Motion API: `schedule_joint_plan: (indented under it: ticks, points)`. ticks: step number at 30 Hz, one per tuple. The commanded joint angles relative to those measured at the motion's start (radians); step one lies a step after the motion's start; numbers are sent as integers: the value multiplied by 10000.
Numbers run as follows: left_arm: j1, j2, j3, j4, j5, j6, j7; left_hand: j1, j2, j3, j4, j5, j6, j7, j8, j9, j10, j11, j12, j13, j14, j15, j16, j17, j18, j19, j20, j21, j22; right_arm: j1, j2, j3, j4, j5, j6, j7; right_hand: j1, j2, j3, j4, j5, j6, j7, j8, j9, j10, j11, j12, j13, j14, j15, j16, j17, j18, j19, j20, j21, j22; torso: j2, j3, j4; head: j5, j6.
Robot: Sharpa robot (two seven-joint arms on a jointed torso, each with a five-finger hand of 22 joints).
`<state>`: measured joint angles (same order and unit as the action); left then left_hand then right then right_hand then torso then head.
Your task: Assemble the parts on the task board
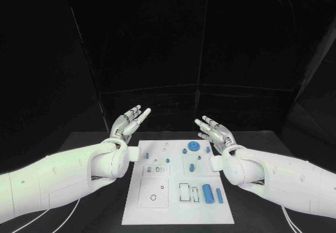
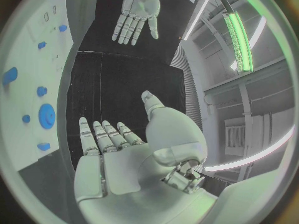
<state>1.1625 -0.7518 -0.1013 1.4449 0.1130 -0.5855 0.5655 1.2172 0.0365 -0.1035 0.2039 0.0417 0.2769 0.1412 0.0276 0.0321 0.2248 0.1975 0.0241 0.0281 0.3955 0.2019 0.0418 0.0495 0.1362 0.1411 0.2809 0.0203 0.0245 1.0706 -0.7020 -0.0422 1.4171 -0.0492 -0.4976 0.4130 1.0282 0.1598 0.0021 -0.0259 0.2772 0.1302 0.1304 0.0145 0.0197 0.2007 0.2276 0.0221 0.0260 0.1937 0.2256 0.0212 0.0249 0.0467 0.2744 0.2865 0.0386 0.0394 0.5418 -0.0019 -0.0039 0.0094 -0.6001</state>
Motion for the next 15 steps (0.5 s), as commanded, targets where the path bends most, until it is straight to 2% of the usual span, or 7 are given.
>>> schedule_joint_plan:
  ticks: [1, 6, 9, 10, 12, 13, 15]
  points:
    - [28, 14, -7, -21, 374, 780, 543, 318, 20, -16, 96, 59, 123, 892, 58, 20, 125, 28, 47, 15, 126, 32, 49, 18, 183, 22, 115, 60, 17, 70, 122, -49, -251, -630, 2050, -672, 296, 33, 5, -172, 18, 157, 1408, 68, 20, 160, 107, 59, 21, 126, 99, 78, 24, 168, 60, 82, 52, 16, 0, 0, 0, 1, -2]
    - [28, 14, -7, -21, 374, 780, 543, 328, 35, -12, 87, 59, 131, 917, 60, 21, 139, 54, 51, 17, 145, 38, 54, 22, 183, 31, 116, 65, 20, 105, 229, -104, -461, -769, 2616, -864, 739, 0, 56, -584, -124, 262, 1467, 73, 27, 273, 172, 58, 24, 226, 221, 81, 29, 194, 125, 78, 78, 28, 0, 0, 0, 1, -2]
    - [28, 14, -7, -21, 374, 780, 543, 337, 48, -12, 78, 59, 159, 945, 65, 25, 171, 82, 57, 22, 187, 46, 64, 30, 182, 49, 117, 72, 24, 112, 252, -115, -505, -798, 2735, -904, 1234, -34, 141, -1017, -540, 445, 1510, 95, 47, 507, 219, 81, 44, 746, 285, 193, 88, 253, 339, 72, 140, 62, 0, 0, 0, 1, -2]
    - [74, -79, -7, -145, 374, 1019, 546, 342, 56, -13, 72, 59, 176, 961, 69, 27, 196, 100, 61, 25, 212, 51, 70, 35, 179, 62, 119, 77, 27, 157, 182, -112, -922, -2218, 2422, -711, 1476, -40, 200, -1210, -597, 694, 1555, 137, 77, 813, 273, 125, 73, 1071, 329, 286, 120, 342, 675, 62, 238, 118, 67, 11, 2, 37, -109]
    - [84, -140, -8, -112, 374, 1063, 550, 368, 84, -15, 44, 59, 260, 1028, 85, 38, 336, 172, 86, 42, 338, 77, 99, 56, 167, 112, 124, 96, 39, 210, 196, -111, -1023, -2556, 2277, -632, 1847, -53, 304, -1502, -625, 1257, 1620, 250, 149, 1564, 381, 262, 147, 1754, 360, 491, 187, 465, 1404, 43, 469, 242, 103, 15, -7, 38, -109]
    - [95, -187, -8, -81, 374, 1099, 561, 401, 111, -14, 14, 60, 364, 1088, 105, 51, 506, 243, 116, 61, 510, 104, 139, 83, 150, 188, 131, 121, 55, 244, 197, -111, -1076, -2791, 2150, -568, 2136, -87, 382, -1739, -637, 1904, 1594, 399, 232, 2458, 406, 451, 237, 2464, 310, 708, 256, 562, 2011, 55, 679, 348, 127, 12, -11, 34, -100]
    - [130, -287, -8, -7, 374, 1148, 598, 487, 171, -15, -71, 63, 618, 1170, 148, 78, 901, 344, 175, 97, 1039, 183, 259, 162, 92, 469, 135, 216, 110, 316, 169, -109, -1146, -3336, 1843, -437, 2555, -118, 522, -2098, -630, 3253, 1580, 744, 395, 4319, 275, 901, 399, 4133, 96, 1209, 396, 771, 3367, 35, 1187, 590, 191, -6, -21, 26, -65]
